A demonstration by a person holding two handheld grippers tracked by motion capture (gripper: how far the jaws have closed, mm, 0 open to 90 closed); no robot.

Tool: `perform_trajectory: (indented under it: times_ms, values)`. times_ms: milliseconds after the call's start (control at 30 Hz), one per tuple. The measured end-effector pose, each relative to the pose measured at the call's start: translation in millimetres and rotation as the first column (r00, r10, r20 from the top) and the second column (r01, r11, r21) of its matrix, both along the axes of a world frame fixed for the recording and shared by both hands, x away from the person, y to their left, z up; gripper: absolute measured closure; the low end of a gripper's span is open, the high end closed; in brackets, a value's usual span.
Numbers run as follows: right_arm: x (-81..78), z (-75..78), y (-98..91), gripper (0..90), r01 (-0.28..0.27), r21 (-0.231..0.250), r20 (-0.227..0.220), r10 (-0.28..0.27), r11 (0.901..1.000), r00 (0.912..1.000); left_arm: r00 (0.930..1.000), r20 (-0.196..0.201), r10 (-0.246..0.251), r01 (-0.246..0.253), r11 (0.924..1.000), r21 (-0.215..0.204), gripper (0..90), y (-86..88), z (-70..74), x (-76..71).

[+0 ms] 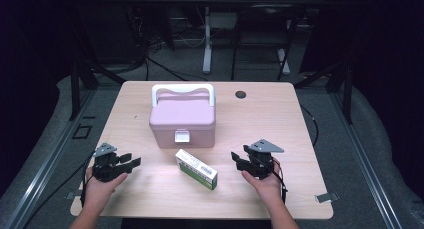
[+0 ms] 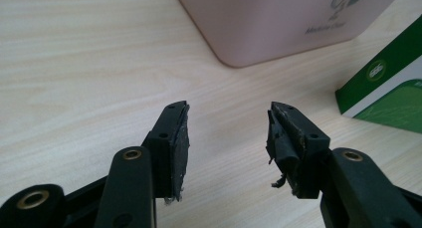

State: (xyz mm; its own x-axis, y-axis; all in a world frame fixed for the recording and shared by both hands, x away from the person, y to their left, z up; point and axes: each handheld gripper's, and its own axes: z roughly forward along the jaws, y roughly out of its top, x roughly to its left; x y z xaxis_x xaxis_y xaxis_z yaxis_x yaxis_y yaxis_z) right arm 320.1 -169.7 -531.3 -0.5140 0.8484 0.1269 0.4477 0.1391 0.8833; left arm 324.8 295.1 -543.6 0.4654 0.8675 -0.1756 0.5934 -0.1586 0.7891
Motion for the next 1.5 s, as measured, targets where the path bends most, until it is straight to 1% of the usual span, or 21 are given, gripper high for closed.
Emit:
perform_trajectory:
  times_ms: [33, 100, 133, 167, 300, 367, 567, 700, 800, 900, 933, 1000, 1033, 1133, 1167, 1200, 1233, 1267, 1333, 1400, 1500]
  values:
    - [-2.9, 0.0, -0.7, 49.6, -0.001, 0.030, 0.024, 0.000, 0.9996, 0.9997, 0.9999, 0.014, 0.001, -0.001, 1.0000, 0.005, 50.5, -0.4, 1.2, -1.0]
    - [-5.0, -0.3, -1.3, 51.0, 0.001, 0.031, 0.038, -0.002, 0.9995, 0.9993, 0.9997, 0.026, 0.005, -0.006, 0.9999, 0.010, 49.9, -1.1, 2.0, -2.1]
    - [-5.5, -1.1, -0.8, 49.7, 0.001, 0.007, -0.011, -0.001, 1.0000, 0.9999, 0.9994, 0.035, 0.006, -0.007, 0.9994, 0.034, 49.1, -2.3, 2.9, -4.0]
    - [-5.1, -2.3, 0.0, 49.9, -0.014, -0.005, -0.024, 0.013, 0.9999, 0.9996, 0.9993, 0.038, 0.008, -0.010, 0.9990, 0.043, 47.6, -2.9, 2.8, -4.8]
    - [-5.1, -3.8, 2.6, 49.1, -0.018, -0.051, -0.039, 0.016, 0.9985, 0.9991, 0.9989, 0.046, 0.012, -0.014, 0.9989, 0.044, 45.2, -3.3, 2.8, -5.0]
    - [-5.9, -1.8, 4.0, 49.3, -0.003, -0.086, -0.023, 0.001, 0.9963, 0.9997, 0.9987, 0.050, 0.012, -0.014, 0.9989, 0.044, 43.6, -3.7, 2.9, -4.3]
    - [-9.6, 5.9, 6.9, 49.1, -0.027, -0.106, -0.037, 0.023, 0.9940, 0.9991, 0.9998, 0.019, 0.007, -0.008, 0.9986, 0.052, 49.2, -6.0, -1.6, -7.8]
    - [-12.6, 23.8, 14.3, 51.2, -0.090, -0.125, -0.061, 0.083, 0.9881, 0.9946, 0.9988, 0.041, -0.027, 0.024, 0.9977, 0.064, 51.0, -11.2, -4.8, -2.8]
    - [-8.8, 36.2, 18.8, 49.4, -0.122, -0.171, -0.080, 0.110, 0.9777, 0.9907, 0.9987, 0.030, -0.041, 0.039, 0.9972, 0.063, 51.8, -12.7, -6.1, 0.3]
    - [-0.9, 50.9, 21.8, 53.6, -0.139, -0.169, -0.114, 0.121, 0.9758, 0.9861, 0.9987, 0.020, -0.048, 0.046, 0.9963, 0.073, 53.0, -12.7, -6.0, 0.6]
    - [2.6, 55.7, 22.6, 53.2, -0.153, -0.152, -0.142, 0.132, 0.9764, 0.9810, 0.9987, 0.016, -0.049, 0.048, 0.9957, 0.080, 53.1, -12.8, -5.5, 0.4]
    - [11.6, 63.0, 24.9, 53.0, -0.191, -0.109, -0.243, 0.160, 0.9756, 0.9568, 0.9983, 0.021, -0.054, 0.052, 0.9942, 0.094, 53.1, -12.4, -4.5, -0.4]
    - [14.2, 66.2, 27.2, 53.5, -0.204, -0.101, -0.268, 0.171, 0.9737, 0.9481, 0.9984, 0.020, -0.053, 0.051, 0.9940, 0.097, 53.1, -12.0, -4.4, -0.6]
    - [19.1, 74.4, 37.2, 53.0, -0.241, -0.149, -0.291, 0.190, 0.9590, 0.9376, 0.9985, 0.017, -0.053, 0.051, 0.9935, 0.102, 52.9, -11.1, -4.8, -0.1]
    - [19.1, 74.4, 37.2, 53.0, -0.241, -0.149, -0.291, 0.190, 0.9590, 0.9376, 0.9985, 0.017, -0.053, 0.051, 0.9935, 0.102, 52.9, -11.1, -4.8, -0.1]
    - [21.1, 79.1, 44.6, 53.0, -0.262, -0.186, -0.300, 0.199, 0.9471, 0.9330, 0.9986, 0.015, -0.051, 0.050, 0.9938, 0.099, 52.7, -11.1, -5.3, 0.1]
    - [21.1, 79.1, 44.6, 53.0, -0.262, -0.186, -0.300, 0.199, 0.9471, 0.9330, 0.9988, 0.013, -0.048, 0.047, 0.9941, 0.098, 52.7, -11.0, -5.8, 0.4]
    - [23.5, 82.9, 52.1, 53.0, -0.283, -0.207, -0.311, 0.211, 0.9364, 0.9267, 0.9987, 0.009, -0.051, 0.050, 0.9934, 0.103, 52.2, -10.0, -5.7, 1.1]
    - [25.8, 85.9, 59.8, 52.8, -0.301, -0.229, -0.325, 0.218, 0.9256, 0.9200, 0.9988, 0.017, -0.046, 0.044, 0.9947, 0.093, 51.9, -10.1, -5.9, 1.2]
    - [28.9, 88.4, 67.4, 53.0, -0.324, -0.236, -0.366, 0.225, 0.9161, 0.9031, 0.9989, 0.015, -0.043, 0.042, 0.9945, 0.096, 51.6, -9.9, -5.2, 1.1]
    - [32.6, 91.6, 78.6, 53.2, -0.358, -0.267, -0.396, 0.237, 0.8949, 0.8873, 0.9990, 0.018, -0.040, 0.038, 0.9945, 0.097, 51.2, -8.2, -4.4, 1.6]
